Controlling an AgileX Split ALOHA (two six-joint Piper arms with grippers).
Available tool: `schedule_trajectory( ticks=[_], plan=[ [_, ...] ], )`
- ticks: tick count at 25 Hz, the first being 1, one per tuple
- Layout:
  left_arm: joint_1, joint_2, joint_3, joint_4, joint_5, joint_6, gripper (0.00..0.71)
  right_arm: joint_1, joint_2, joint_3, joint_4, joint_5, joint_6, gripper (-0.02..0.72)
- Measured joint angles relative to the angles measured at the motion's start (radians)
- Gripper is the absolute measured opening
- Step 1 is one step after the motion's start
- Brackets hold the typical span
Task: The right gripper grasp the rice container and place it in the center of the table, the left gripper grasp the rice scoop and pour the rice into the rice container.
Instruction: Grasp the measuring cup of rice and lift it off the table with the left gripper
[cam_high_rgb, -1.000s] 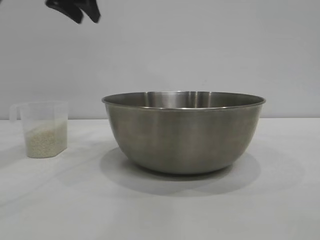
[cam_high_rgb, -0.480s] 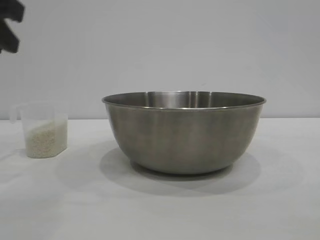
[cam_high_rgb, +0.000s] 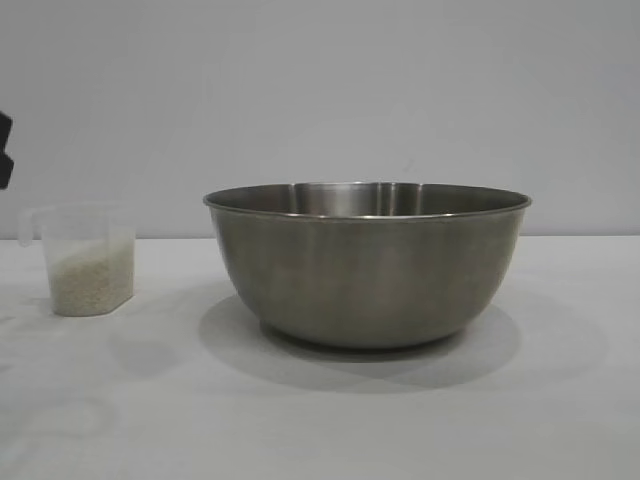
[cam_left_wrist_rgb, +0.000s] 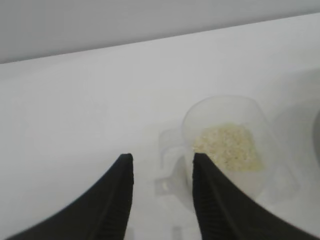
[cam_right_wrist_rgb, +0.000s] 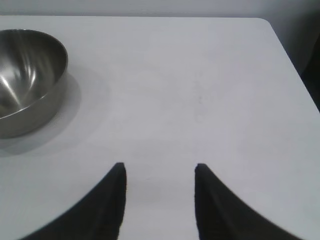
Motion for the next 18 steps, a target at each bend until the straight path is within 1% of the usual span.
schedule_trajectory(
  ticks=[8,15,18],
  plan=[
    [0.0,0.157,-0.007,0.0,-0.113,-0.009,0.236,0.0,0.0,0.0,0.0,0.0,0.002,0.295],
    [0.0,0.241,-0.077,0.0,-0.124,-0.009,0.236,0.0,0.0,0.0,0.0,0.0,0.002,0.295],
    [0.0,0.257,-0.098,-0.026,-0.124,-0.009,0.236,0.0,0.0,0.0,0.0,0.0,0.002,0.295]
  ],
)
